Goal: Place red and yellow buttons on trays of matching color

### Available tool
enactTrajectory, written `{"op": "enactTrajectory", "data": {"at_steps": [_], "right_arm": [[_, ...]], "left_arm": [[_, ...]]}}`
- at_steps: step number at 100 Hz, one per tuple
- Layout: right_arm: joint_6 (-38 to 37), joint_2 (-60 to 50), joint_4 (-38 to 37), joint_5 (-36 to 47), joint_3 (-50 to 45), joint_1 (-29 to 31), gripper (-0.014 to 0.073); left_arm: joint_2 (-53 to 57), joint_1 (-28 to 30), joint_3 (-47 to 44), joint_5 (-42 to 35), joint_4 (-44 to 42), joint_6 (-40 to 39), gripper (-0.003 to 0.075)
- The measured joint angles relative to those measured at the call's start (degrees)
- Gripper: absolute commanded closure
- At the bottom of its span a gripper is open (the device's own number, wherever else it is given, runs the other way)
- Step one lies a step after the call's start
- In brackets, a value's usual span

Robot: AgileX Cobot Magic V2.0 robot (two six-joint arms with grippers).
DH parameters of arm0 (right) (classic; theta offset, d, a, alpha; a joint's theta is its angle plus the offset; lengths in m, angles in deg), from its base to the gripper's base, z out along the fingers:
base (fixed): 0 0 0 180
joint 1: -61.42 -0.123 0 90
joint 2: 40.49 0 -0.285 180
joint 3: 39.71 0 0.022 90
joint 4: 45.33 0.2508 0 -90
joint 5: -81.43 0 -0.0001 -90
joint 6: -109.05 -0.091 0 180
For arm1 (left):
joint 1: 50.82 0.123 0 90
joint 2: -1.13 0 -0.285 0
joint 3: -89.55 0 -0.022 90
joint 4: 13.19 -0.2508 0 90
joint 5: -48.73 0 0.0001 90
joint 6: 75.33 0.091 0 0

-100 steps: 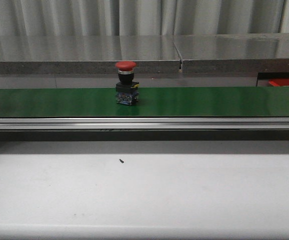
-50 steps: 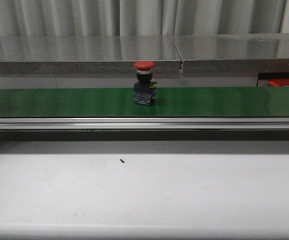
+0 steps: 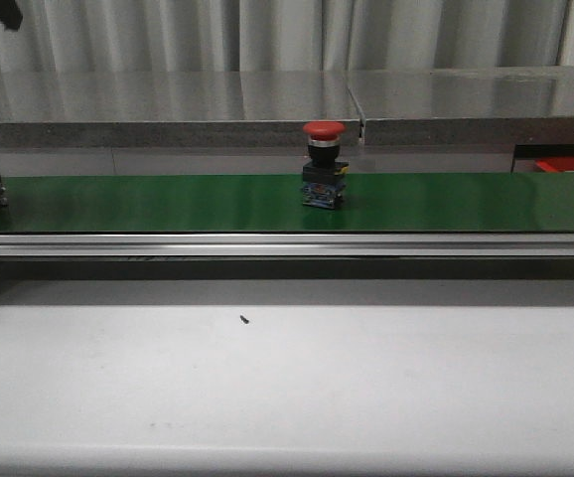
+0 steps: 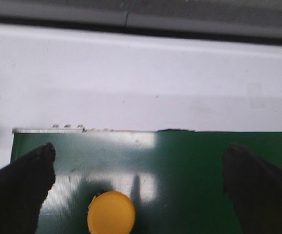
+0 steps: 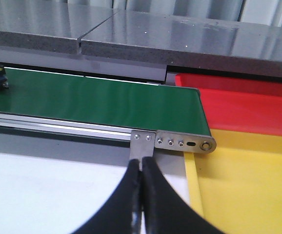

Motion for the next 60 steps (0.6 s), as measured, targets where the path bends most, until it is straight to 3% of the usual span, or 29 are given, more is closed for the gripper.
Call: {"op": "enactTrajectory", "data": {"at_steps": [29, 60], "right_arm": [[0.0, 0.0, 0.0, 0.0, 0.0, 0.0, 0.0711], [0.0, 0.0, 0.0, 5.49, 0.0, 0.0, 0.0711]], "left_arm": [[19.57, -6.7, -17.18, -13.56, 0.22, 2.65, 0.0081], [41.49, -7.7, -46.9, -30.53, 1.02, 2.78, 0.0109]]}}
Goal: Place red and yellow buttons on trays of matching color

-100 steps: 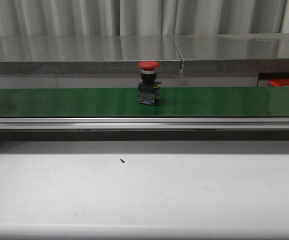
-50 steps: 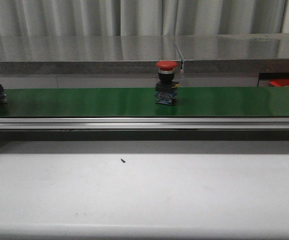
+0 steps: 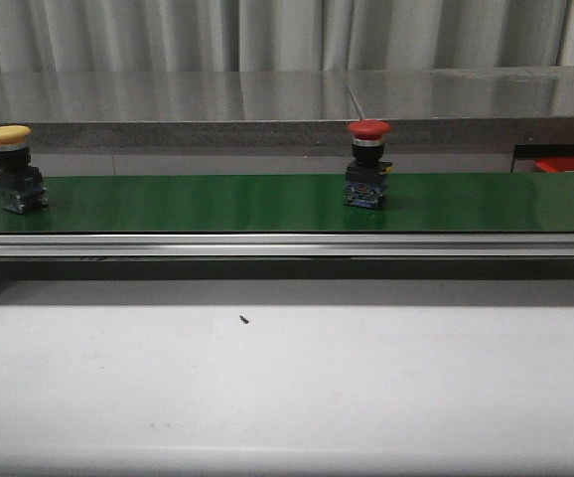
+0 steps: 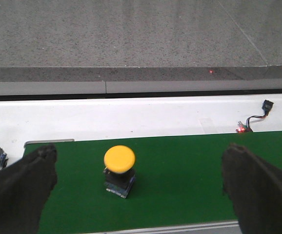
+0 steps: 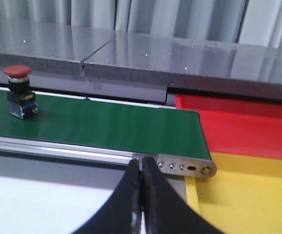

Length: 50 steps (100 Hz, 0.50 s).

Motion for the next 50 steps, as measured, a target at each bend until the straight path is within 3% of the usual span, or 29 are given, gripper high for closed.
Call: {"op": "enactTrajectory", "data": {"at_steps": [14, 35, 50], "right_arm": [[0.0, 0.0, 0.81, -0.7, 1.15, 0.0, 0.0711], [0.0, 6.65, 5.56, -12.49, 12.36, 0.0, 0.0711], [0.0, 20.28, 7.08, -26.02, 25.8, 0.0, 0.0711]], "left_arm": [[8.83, 0.0, -11.31, -5.63, 2.53, 0.0, 0.0292], [17.66, 0.0, -21.05, -9.19, 4.03, 0.0, 0.0736], [19.27, 0.0, -22.68, -10.27, 4.16, 0.03, 0.0739]]}}
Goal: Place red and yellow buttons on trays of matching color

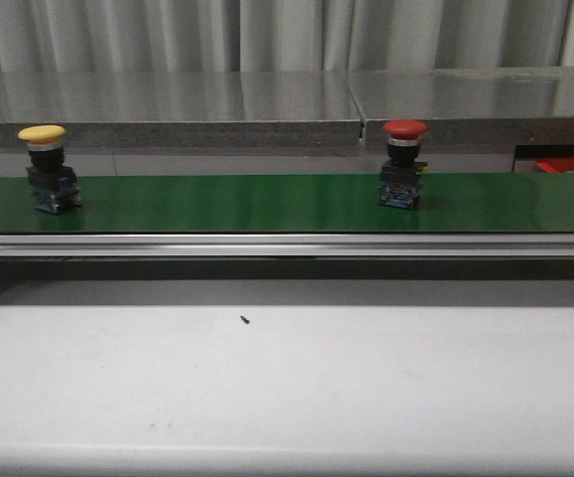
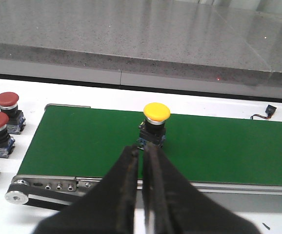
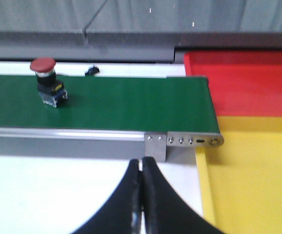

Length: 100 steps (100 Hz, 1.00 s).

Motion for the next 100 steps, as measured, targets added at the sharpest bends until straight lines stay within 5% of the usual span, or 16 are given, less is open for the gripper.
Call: {"op": "enactTrajectory", "data": {"at_steps": [15, 38, 52, 70, 100], "right_arm": [[0.0, 16.18, 0.07, -9.91, 13.22, 0.0, 0.0711], [0.46, 34.66, 0.3, -10.99, 24.74, 0.0, 0.0662], [2.6, 41.06, 0.34, -8.88, 27.59, 0.0, 0.0442], [3.1, 44.82, 1.31, -8.37, 28.8, 0.0, -0.002], [5.91, 51.37, 4.59, -9.73, 31.79, 0.0, 0.0014]], "left_arm": [[0.0, 0.0, -0.1, -0.2, 0.1, 0.0, 0.0739], [0.0, 0.0, -0.1, -0.2, 0.1, 0.1, 0.0739], [0.0, 0.0, -0.1, -0.25, 0.1, 0.1, 0.0739], [0.0, 0.0, -0.1, -0.25, 0.1, 0.1, 0.0739], [0.0, 0.0, -0.1, -0.48, 0.1, 0.1, 0.0739]]}}
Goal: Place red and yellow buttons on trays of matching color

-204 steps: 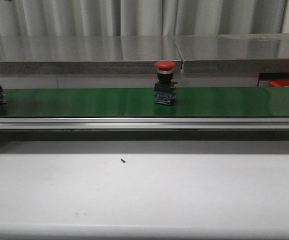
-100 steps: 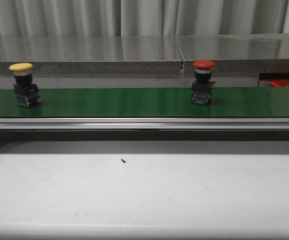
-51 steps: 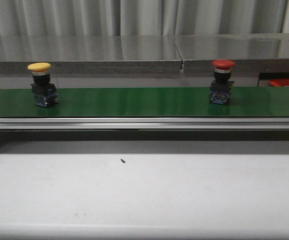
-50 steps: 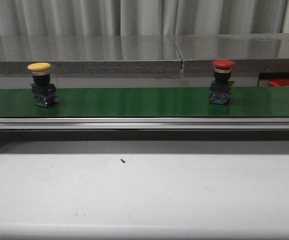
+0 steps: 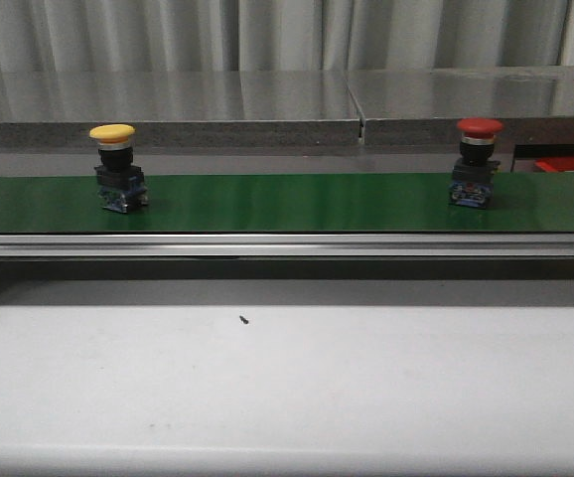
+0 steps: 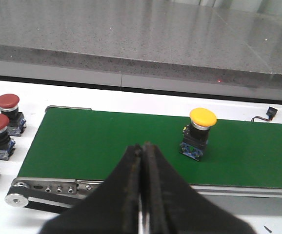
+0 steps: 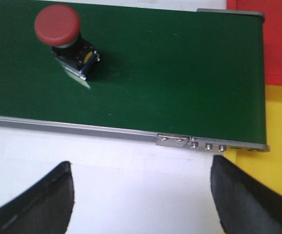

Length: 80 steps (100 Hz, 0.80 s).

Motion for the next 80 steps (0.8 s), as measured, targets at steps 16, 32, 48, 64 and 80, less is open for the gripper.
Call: {"op": "enactTrajectory", "data": {"at_steps": [16, 32, 48, 64, 80], "right_arm": [[4.35, 6.88, 3.37, -1.82, 4.93, 0.0, 0.0014], [5.83, 14.15, 4.57, -3.47, 10.98, -0.03, 0.0015], [7.03, 20.49, 4.78, -4.78, 16.97, -0.03, 0.0015], [8.07, 25.93, 4.91, -5.52, 22.51, -0.03, 0.0015], [8.23, 30.78, 4.91, -6.04, 26.61, -0.03, 0.0088]], "left_arm": [[0.0, 0.0, 0.0, -0.04, 0.0, 0.0, 0.0739], [0.0, 0.0, 0.0, -0.13, 0.0, 0.0, 0.0739], [0.0, 0.0, 0.0, -0.13, 0.0, 0.02, 0.0739], [0.0, 0.0, 0.0, -0.13, 0.0, 0.02, 0.0739], [0.0, 0.0, 0.0, -0.13, 0.0, 0.02, 0.0739]]}}
